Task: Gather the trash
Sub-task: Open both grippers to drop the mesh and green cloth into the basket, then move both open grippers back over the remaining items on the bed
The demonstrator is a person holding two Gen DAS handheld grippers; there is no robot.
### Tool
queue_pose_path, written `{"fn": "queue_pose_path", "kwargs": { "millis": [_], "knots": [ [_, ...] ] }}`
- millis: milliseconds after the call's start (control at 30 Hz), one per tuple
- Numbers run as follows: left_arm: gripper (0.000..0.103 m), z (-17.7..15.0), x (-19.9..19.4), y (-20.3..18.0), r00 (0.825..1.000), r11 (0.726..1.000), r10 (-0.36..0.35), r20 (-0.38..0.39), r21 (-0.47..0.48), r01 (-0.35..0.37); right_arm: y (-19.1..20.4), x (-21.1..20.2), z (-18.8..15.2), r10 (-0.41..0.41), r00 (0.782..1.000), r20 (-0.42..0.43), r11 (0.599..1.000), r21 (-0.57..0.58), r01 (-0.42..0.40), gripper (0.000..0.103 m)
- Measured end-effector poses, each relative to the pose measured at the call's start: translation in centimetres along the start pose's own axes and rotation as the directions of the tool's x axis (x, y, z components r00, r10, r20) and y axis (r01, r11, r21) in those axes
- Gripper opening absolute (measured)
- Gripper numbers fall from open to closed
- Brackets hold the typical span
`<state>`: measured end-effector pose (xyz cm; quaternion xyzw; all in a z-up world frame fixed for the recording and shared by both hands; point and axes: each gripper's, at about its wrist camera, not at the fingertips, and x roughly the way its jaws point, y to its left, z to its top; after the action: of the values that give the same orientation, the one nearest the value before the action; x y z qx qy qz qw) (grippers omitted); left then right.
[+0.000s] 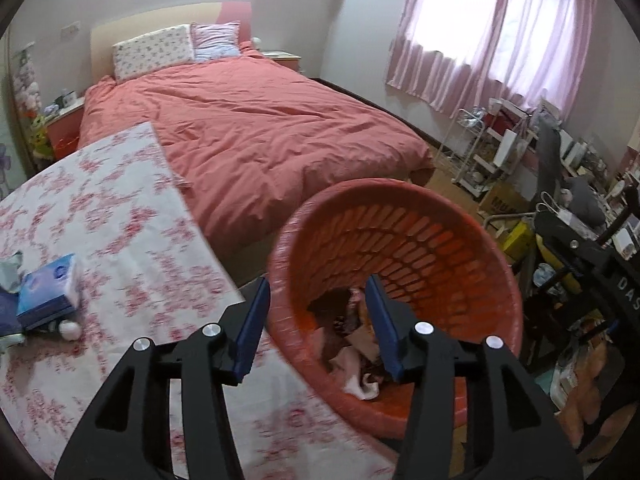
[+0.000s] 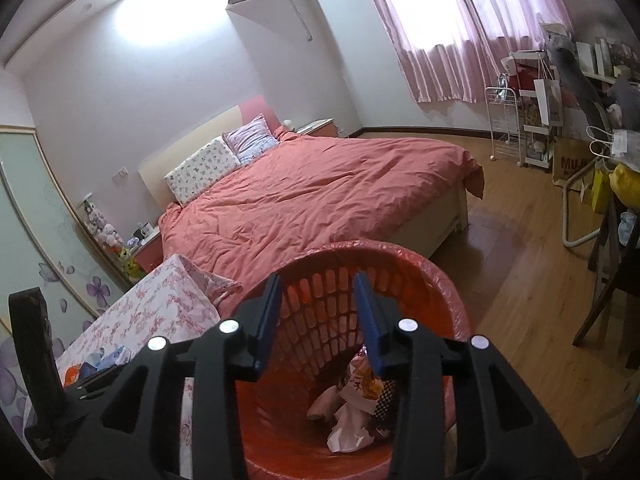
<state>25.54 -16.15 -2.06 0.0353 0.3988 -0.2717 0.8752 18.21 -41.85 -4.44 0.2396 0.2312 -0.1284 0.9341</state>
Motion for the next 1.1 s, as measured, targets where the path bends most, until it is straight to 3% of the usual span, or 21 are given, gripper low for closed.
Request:
{"fn": "queue_pose_path", "kwargs": {
  "millis": [533, 1100],
  "knots": [
    [0.053, -1.0, -2.5, 6.7, 0.991, 0.988, 0.132, 0.02, -0.08, -0.13, 4.7, 0.1, -0.8, 0.02, 0.999, -0.039, 0.993, -0.113, -0.025, 0.046],
    [0.054, -3.5, -8.2, 16.7, 0.952, 0.935, 0.304, 0.041, -0.207, -0.289, 14.6, 0.6, -3.5, 0.11, 0.986, -0.126, 0.953, -0.27, -0.141, 0.052]
  ]
}}
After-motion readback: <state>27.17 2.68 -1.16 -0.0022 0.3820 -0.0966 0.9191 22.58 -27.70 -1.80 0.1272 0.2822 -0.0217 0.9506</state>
